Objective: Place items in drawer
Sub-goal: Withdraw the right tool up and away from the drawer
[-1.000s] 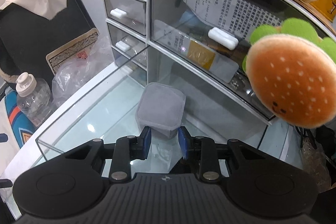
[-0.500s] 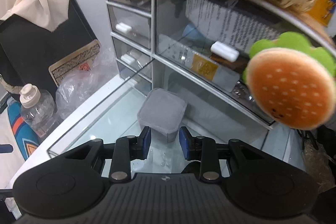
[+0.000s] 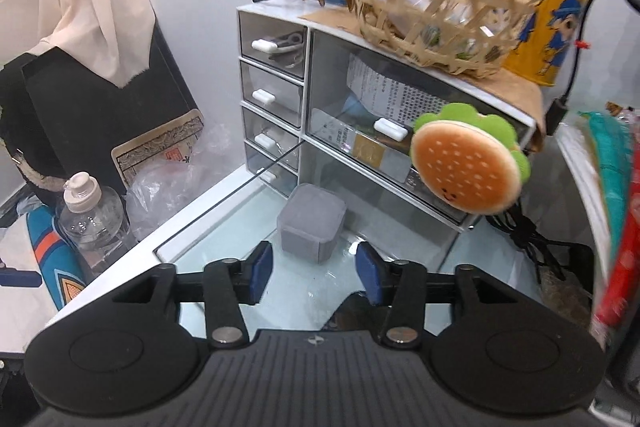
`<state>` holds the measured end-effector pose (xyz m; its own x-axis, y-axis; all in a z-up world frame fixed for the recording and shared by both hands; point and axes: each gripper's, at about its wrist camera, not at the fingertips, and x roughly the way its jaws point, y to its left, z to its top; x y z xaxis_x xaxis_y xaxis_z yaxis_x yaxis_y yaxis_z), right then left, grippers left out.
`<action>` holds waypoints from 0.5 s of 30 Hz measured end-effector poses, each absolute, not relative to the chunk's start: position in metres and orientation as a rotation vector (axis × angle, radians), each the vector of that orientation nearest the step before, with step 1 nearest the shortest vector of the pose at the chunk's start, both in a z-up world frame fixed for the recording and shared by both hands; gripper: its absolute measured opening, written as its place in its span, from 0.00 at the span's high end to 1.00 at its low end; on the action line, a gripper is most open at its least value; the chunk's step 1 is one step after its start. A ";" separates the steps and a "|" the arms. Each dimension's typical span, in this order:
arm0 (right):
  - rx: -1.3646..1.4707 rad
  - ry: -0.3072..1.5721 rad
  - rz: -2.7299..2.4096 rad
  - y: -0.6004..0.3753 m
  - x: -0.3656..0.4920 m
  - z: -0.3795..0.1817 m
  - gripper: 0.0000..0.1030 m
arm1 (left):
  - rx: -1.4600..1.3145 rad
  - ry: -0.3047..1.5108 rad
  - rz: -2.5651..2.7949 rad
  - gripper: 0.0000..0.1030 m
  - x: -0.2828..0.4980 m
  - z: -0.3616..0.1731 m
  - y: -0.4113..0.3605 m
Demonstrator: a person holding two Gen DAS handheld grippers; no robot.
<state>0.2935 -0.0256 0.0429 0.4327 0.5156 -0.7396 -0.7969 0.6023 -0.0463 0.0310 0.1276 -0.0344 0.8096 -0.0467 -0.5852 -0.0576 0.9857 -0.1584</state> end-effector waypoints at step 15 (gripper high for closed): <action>-0.326 0.647 0.865 -0.098 0.235 0.061 0.19 | -0.130 0.621 0.004 0.11 0.025 -0.021 0.094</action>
